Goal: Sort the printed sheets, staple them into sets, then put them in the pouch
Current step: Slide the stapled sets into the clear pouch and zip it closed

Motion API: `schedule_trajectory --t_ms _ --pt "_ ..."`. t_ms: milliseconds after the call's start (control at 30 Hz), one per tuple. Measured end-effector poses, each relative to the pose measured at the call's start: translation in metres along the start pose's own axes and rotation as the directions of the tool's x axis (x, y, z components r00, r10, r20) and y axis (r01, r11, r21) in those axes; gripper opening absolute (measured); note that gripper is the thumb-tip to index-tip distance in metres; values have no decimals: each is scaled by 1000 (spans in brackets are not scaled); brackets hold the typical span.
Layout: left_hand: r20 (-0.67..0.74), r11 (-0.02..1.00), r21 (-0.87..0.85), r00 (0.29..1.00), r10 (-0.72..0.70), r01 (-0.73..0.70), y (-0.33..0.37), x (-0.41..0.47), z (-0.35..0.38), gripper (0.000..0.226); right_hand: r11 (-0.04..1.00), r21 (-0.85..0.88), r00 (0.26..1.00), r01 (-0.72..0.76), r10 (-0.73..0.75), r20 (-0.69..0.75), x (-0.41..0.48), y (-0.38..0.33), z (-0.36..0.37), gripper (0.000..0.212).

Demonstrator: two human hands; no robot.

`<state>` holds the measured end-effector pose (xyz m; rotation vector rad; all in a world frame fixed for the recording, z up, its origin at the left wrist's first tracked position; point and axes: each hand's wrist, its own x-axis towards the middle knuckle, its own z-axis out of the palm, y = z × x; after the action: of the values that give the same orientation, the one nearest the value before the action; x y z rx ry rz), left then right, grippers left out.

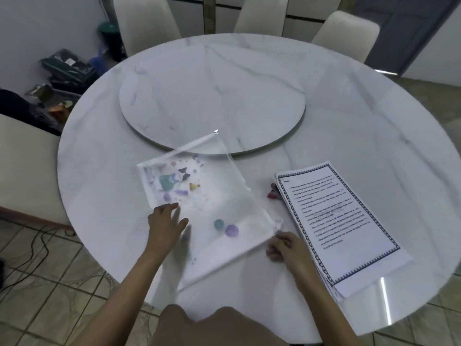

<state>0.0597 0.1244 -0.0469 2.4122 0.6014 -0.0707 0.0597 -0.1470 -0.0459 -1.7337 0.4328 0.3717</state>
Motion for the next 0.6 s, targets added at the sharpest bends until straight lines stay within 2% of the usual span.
schedule_trajectory --t_ms 100,267,333,433,500,600 --pt "47 997 83 999 -12 8 -7 4 1 57 996 -85 998 31 -36 -56 2 -7 -27 9" --pt "16 993 115 1000 16 -18 -1 4 9 52 921 -347 964 178 -235 -129 24 -31 -88 15" --pt "6 998 31 999 46 -46 14 0 15 48 890 -412 949 196 -279 -150 38 -38 -111 20" --pt "38 978 -202 998 53 -45 53 -16 27 40 848 -491 934 198 -316 -168 59 -44 -138 26" --pt "118 934 -357 992 52 -6 83 -30 40 35 824 -540 936 172 -308 -172 76 -41 -154 30" --pt "256 882 -468 964 72 59 123 -51 69 25 780 -617 951 102 -258 -170 97 -31 -175 40"
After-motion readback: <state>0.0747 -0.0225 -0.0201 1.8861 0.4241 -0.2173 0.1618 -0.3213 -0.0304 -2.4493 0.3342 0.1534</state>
